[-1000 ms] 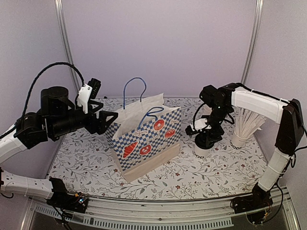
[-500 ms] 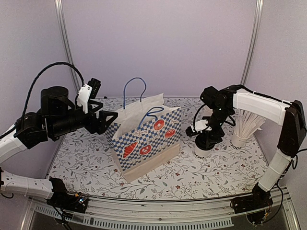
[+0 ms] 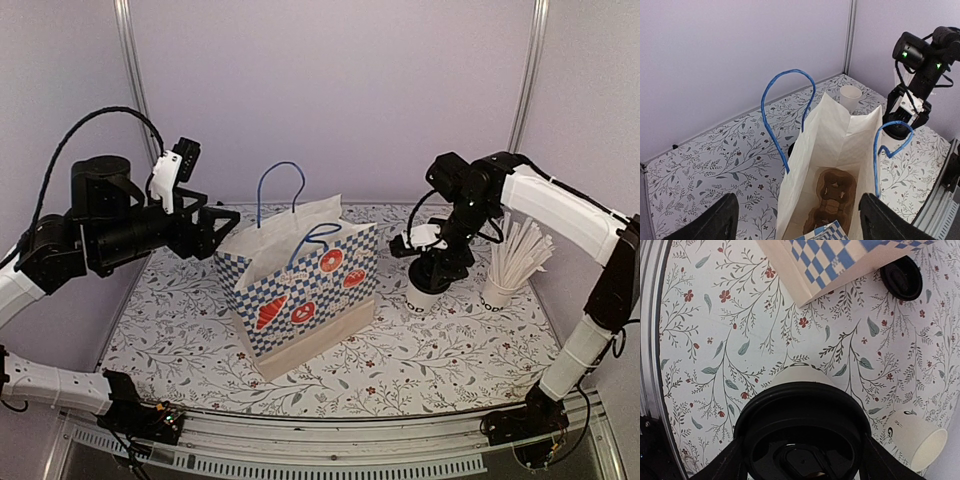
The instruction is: Pack the takeout coffee
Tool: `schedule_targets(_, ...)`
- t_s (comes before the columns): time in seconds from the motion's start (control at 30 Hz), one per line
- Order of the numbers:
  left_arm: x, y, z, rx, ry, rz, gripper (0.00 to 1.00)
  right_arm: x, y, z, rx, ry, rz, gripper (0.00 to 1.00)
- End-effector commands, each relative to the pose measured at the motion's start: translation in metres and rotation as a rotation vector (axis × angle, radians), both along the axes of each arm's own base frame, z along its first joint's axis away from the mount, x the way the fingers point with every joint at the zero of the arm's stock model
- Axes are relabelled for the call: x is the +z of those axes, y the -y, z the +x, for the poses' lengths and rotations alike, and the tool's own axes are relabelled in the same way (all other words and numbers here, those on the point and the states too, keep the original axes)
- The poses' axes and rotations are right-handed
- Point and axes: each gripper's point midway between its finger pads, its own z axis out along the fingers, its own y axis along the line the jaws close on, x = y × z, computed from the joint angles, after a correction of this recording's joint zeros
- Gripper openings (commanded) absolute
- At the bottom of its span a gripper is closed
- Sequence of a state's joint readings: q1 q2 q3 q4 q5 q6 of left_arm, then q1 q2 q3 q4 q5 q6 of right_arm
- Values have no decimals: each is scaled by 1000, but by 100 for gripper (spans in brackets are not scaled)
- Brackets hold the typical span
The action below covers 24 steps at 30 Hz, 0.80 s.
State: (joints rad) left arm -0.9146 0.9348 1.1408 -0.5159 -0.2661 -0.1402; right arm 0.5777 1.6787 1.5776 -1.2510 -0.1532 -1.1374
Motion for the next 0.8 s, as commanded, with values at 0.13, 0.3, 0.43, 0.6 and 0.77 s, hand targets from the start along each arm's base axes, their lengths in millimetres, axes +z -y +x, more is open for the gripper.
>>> schedule_targets(0.13,-7,-9,16,78,-146,65,89,130,-14,10,-101,260,252,51)
schedule_targets(0.3,-15,-3,29,43,-249,56,86,190,-28,25,-141,398,422,53)
schedule_targets(0.43,-29,-6,49,33,-340,50,82,226,-38,32,-144,480,534,54)
schedule_targets(0.6,-41,7,65,-73,-424,26,71,269,-52,31,-83,564,675,54)
schedule_targets(0.77,-45,20,64,-148,-446,23,68,288,-75,20,3,518,779,53)
